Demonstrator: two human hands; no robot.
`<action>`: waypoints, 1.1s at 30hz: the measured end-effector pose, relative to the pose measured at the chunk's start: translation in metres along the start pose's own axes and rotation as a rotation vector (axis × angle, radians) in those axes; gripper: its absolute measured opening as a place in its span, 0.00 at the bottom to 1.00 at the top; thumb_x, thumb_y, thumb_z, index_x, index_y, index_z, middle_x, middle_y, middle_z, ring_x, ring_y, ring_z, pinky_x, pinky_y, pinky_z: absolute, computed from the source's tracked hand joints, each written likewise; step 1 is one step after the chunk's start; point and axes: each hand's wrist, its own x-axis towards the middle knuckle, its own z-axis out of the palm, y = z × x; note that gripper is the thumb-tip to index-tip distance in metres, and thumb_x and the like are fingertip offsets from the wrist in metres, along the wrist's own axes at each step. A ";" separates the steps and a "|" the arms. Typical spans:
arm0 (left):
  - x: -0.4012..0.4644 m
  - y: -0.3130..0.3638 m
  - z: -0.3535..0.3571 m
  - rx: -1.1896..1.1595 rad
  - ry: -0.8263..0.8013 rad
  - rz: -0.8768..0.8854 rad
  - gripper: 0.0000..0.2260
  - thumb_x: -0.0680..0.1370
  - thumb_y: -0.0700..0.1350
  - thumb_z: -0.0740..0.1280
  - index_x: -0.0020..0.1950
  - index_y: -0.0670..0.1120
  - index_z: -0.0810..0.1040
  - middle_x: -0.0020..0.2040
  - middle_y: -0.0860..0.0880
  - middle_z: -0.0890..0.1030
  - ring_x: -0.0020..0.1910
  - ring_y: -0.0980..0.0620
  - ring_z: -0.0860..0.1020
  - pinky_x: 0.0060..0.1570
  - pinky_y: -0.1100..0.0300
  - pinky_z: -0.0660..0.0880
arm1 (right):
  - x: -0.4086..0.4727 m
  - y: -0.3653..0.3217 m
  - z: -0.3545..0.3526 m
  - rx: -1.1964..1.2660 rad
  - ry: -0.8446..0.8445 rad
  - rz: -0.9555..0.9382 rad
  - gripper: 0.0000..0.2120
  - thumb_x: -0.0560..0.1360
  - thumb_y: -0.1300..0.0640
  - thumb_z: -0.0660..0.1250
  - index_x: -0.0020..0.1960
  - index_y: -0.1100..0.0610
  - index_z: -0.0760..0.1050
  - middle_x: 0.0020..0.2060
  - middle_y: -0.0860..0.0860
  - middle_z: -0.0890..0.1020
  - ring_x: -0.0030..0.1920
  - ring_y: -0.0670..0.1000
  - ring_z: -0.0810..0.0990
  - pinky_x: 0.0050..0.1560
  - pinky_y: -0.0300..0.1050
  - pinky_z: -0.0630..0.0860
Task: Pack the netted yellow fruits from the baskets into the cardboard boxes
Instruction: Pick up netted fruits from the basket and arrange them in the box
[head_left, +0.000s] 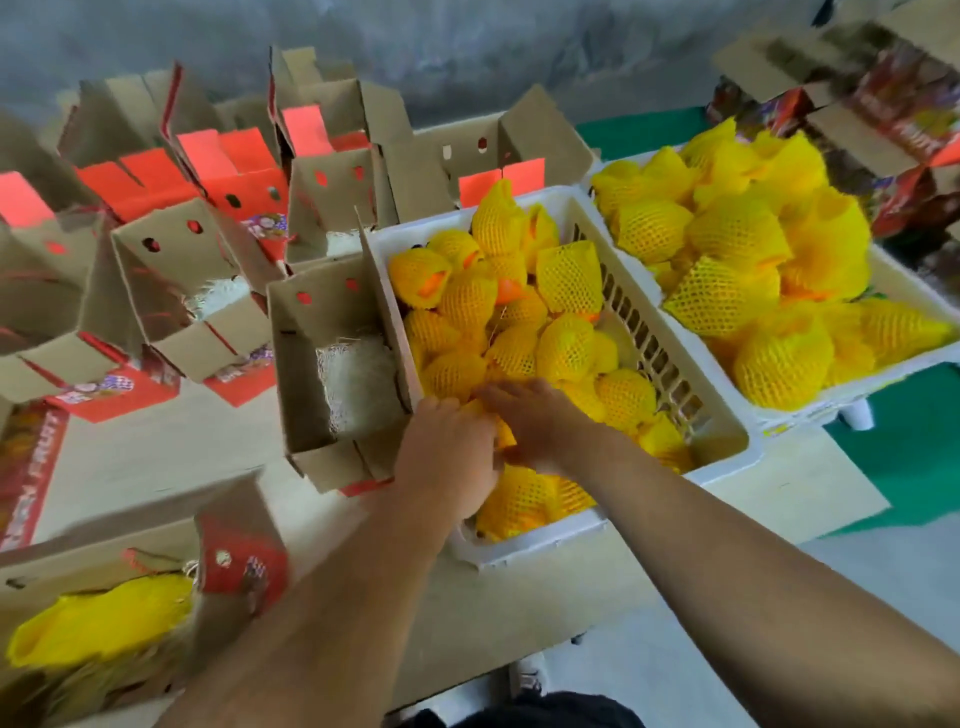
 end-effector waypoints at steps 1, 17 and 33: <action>0.000 0.000 0.003 -0.005 0.016 -0.017 0.07 0.74 0.55 0.70 0.44 0.53 0.79 0.42 0.53 0.81 0.46 0.48 0.78 0.53 0.50 0.70 | 0.008 0.000 0.004 -0.021 -0.030 -0.027 0.41 0.72 0.46 0.76 0.79 0.46 0.59 0.74 0.51 0.67 0.72 0.62 0.67 0.68 0.58 0.71; 0.001 -0.004 0.004 -0.248 0.111 -0.117 0.18 0.81 0.67 0.56 0.42 0.55 0.69 0.38 0.59 0.73 0.41 0.54 0.70 0.47 0.53 0.67 | 0.008 0.028 -0.005 1.323 0.168 0.303 0.30 0.71 0.39 0.76 0.68 0.52 0.76 0.62 0.53 0.83 0.60 0.54 0.82 0.63 0.59 0.79; -0.084 -0.001 -0.045 -1.472 0.529 -0.508 0.18 0.74 0.62 0.68 0.58 0.52 0.75 0.48 0.57 0.84 0.50 0.57 0.83 0.49 0.62 0.79 | -0.057 -0.070 -0.037 1.377 0.159 -0.165 0.42 0.66 0.47 0.82 0.71 0.40 0.61 0.64 0.50 0.77 0.60 0.45 0.81 0.53 0.44 0.83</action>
